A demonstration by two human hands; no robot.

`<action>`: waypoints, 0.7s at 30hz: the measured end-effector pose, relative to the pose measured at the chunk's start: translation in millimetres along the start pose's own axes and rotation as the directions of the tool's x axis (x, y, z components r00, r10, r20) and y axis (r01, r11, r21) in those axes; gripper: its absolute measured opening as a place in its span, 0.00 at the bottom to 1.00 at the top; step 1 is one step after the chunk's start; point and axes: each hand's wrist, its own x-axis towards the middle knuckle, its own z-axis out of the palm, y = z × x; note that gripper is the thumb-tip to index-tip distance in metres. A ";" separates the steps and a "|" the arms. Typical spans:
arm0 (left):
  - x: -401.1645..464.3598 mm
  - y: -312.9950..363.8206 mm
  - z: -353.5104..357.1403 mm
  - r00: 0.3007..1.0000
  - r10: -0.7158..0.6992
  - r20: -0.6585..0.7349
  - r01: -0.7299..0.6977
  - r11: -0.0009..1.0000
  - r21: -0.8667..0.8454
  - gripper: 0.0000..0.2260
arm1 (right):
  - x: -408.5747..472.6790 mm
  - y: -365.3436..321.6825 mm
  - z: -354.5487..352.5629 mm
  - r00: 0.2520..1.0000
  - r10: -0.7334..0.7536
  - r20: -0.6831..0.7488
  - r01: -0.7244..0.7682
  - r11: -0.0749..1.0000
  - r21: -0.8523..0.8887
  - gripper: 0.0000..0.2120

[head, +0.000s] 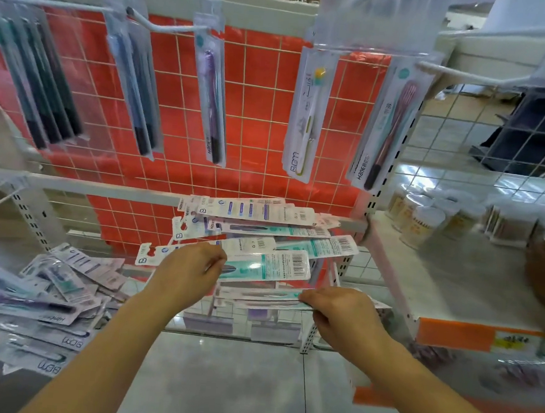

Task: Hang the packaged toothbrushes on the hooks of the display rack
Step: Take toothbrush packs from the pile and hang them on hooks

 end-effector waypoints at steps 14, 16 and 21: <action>6.2 -6.5 -5.6 0.992 -0.110 -0.068 0.094 0.974 -0.206 0.10 | 26.0 10.4 -38.3 0.996 0.053 0.071 -0.067 0.975 0.210 0.17; 7.9 -5.5 -9.1 0.989 -0.106 -0.104 0.078 0.968 -0.238 0.09 | 27.2 14.0 -36.8 0.982 0.126 0.141 -0.163 0.942 0.294 0.17; 8.7 -3.8 -14.1 0.983 -0.159 -0.097 0.115 0.929 -0.352 0.09 | 26.8 15.1 -40.2 0.929 0.290 0.231 -0.368 0.806 0.463 0.09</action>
